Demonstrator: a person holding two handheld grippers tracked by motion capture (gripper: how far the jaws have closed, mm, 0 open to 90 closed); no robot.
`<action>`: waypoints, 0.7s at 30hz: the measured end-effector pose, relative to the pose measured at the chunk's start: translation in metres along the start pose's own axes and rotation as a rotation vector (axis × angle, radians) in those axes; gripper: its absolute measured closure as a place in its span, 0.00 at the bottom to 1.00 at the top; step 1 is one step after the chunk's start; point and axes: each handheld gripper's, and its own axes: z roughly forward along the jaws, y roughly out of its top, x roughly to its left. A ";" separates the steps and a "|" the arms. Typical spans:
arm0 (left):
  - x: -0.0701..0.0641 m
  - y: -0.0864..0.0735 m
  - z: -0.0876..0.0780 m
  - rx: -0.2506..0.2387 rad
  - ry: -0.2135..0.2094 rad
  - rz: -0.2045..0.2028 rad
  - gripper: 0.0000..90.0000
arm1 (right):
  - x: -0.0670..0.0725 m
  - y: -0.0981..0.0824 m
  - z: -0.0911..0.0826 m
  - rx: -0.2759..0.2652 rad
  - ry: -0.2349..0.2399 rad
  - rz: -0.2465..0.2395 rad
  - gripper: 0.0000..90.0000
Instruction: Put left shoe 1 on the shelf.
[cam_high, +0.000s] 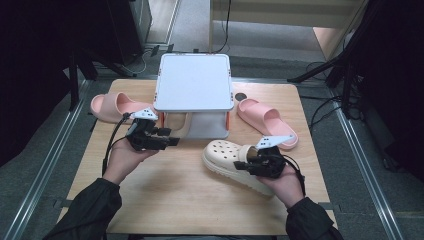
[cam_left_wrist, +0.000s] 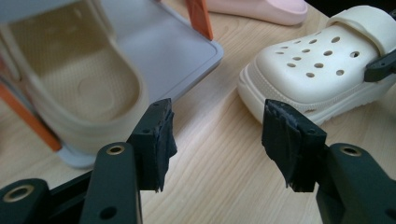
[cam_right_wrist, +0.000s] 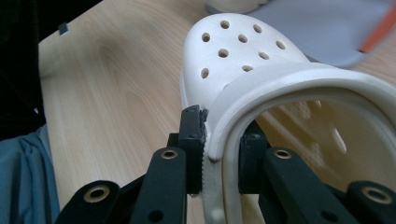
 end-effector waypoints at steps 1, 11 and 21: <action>0.000 -0.003 -0.002 -0.002 0.006 -0.011 0.49 | 0.002 0.003 0.005 0.002 0.010 -0.008 0.86; -0.004 -0.018 -0.013 -0.002 0.038 -0.030 0.58 | 0.018 0.027 0.053 0.043 0.058 -0.048 0.85; -0.008 -0.024 -0.013 -0.006 -0.012 -0.063 0.71 | 0.025 0.030 0.079 0.060 0.078 -0.081 0.85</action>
